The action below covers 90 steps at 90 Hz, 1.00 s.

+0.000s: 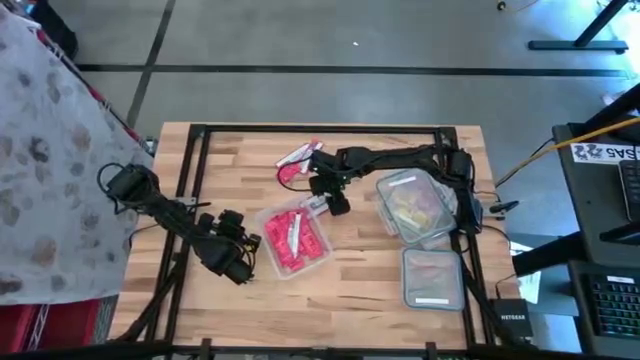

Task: Sort candy
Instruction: Put the pink candy strip into the left transparent bin

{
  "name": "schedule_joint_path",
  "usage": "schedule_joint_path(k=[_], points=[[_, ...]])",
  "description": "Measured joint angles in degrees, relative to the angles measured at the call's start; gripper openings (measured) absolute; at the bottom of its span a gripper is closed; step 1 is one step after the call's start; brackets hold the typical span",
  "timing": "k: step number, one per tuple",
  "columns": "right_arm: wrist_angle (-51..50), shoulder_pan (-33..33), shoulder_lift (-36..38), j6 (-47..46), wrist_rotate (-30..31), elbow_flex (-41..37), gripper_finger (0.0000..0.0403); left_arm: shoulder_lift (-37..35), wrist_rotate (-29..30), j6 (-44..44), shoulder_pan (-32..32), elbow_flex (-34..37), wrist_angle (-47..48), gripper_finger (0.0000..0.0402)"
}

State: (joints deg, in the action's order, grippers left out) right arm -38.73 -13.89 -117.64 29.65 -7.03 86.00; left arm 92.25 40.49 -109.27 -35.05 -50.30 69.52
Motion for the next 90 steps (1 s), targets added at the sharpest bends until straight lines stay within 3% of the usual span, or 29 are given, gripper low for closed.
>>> schedule_joint_path(k=[11,24,43,64,90], points=[[1.1,0.0,-1.0,2.3,-0.3,-0.7,0.0246,0.0,0.0,0.0,0.0,0.0,-0.2,0.0000],[2.2,0.0,-2.4,2.4,0.1,-2.4,0.0226,0.0,0.2,0.0,0.0,0.0,-0.4,0.0000],[1.1,-0.3,-2.8,3.0,1.4,-3.0,0.0152,0.0,0.2,1.2,0.0,0.1,-1.6,0.0000],[-3.6,-0.4,-2.3,2.6,2.5,-0.5,0.0015,0.0,0.5,1.3,0.0,0.1,-1.9,0.0000],[-5.0,-0.4,0.4,1.0,7.0,1.3,0.0001,0.0,0.6,1.3,-0.2,0.1,-2.5,0.0000]])
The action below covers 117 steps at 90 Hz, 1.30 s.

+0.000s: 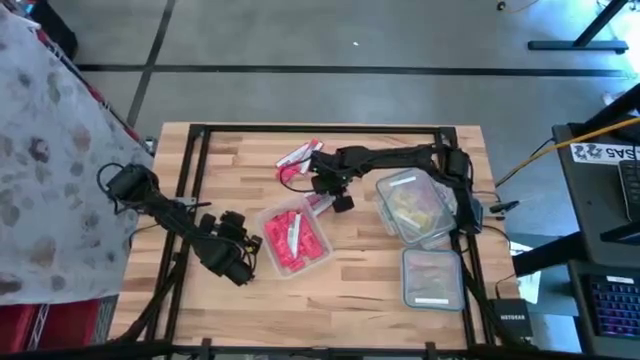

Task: Sort candy
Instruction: Put the pink candy strip into the left transparent bin

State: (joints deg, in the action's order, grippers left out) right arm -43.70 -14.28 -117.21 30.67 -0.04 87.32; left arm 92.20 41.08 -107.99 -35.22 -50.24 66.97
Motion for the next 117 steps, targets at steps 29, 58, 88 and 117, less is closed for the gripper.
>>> schedule_joint_path(k=[29,58,88,117], points=[[3.8,0.0,10.2,-2.2,2.5,0.1,0.0000,0.0,0.0,1.6,0.0,0.0,0.2,0.0000],[11.4,2.2,9.8,-30.3,-24.0,0.1,0.0000,0.0,-0.4,-0.8,-0.3,0.0,3.8,0.0000],[14.8,10.7,9.3,-43.4,-12.0,-0.4,0.0001,0.0,-0.4,-0.9,-0.4,0.0,4.1,0.0000],[15.1,12.1,9.3,-44.1,-11.6,-0.4,0.0029,0.0,0.0,-1.4,-1.7,0.0,3.9,0.0000]])
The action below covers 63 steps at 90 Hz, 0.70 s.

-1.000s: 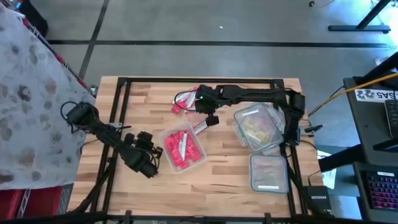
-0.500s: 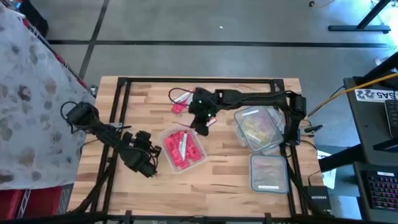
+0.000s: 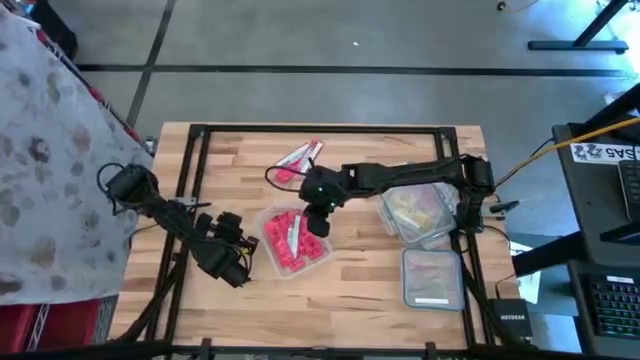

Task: Sort candy
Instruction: Put the pink candy strip into the left transparent bin

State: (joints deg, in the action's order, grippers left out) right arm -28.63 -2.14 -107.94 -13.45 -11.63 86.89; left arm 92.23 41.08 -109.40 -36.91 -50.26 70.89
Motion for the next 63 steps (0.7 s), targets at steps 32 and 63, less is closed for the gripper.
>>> schedule_joint_path(k=[32,63], points=[[-4.5,-0.8,0.9,16.3,-3.2,2.8,0.0164,0.0,0.0,-0.1,0.0,0.0,0.0,0.0000],[-16.6,-3.5,0.0,44.8,25.9,3.5,0.0147,0.0,1.9,-0.1,0.1,0.0,0.1,0.0000]])
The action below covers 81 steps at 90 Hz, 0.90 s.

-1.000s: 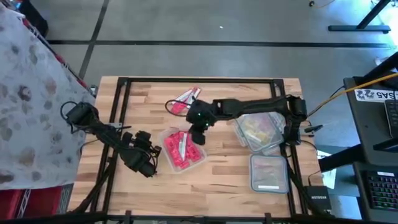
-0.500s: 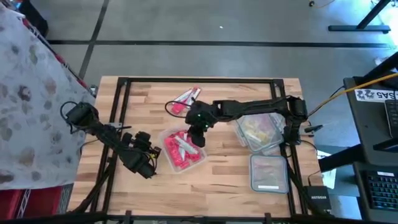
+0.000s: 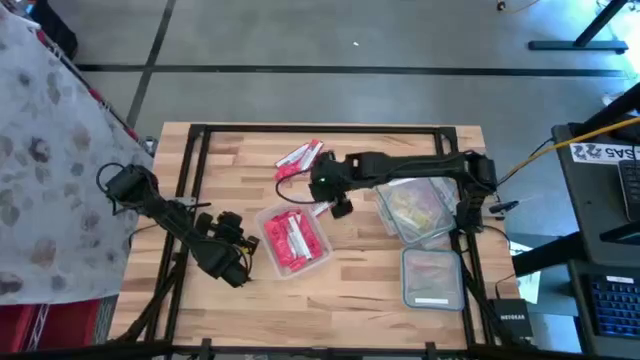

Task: Sort candy
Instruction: Put the pink candy strip into the left transparent bin

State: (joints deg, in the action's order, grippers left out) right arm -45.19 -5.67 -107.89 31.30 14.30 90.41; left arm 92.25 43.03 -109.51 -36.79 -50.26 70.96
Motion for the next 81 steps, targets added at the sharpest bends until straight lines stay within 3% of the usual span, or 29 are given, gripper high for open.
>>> schedule_joint_path(k=[5,14,20,29,41,55,66,81], points=[[-2.7,-1.6,-1.4,-0.2,-3.3,-0.2,0.0136,0.0,0.7,0.0,0.1,0.0,0.2,0.0000],[-3.9,-5.0,-4.3,1.2,-19.8,-0.2,0.0129,0.0,0.8,0.5,0.3,0.0,0.1,0.0000],[-4.7,-6.8,-6.0,1.3,-26.0,-0.2,0.0132,0.0,0.8,0.6,0.3,0.0,0.1,0.0000],[-4.6,-8.8,-7.7,1.1,-26.7,-0.2,0.0153,0.0,0.9,0.5,0.2,0.0,0.1,0.0000],[-5.4,-10.0,-10.2,3.7,-28.6,-0.2,0.0213,0.0,0.9,0.4,0.2,0.0,0.0,0.0000],[-5.6,-9.7,-13.3,5.4,-25.5,-0.2,0.0271,0.0,0.9,0.7,0.2,0.0,0.1,0.0000],[-5.0,-9.3,-15.7,4.7,-23.9,-0.2,0.0269,0.0,0.9,0.7,0.2,0.0,0.1,0.0000],[-4.8,-8.9,-17.0,1.2,-19.9,0.2,0.0220,0.0,0.9,0.8,0.2,0.0,0.1,0.0000]])
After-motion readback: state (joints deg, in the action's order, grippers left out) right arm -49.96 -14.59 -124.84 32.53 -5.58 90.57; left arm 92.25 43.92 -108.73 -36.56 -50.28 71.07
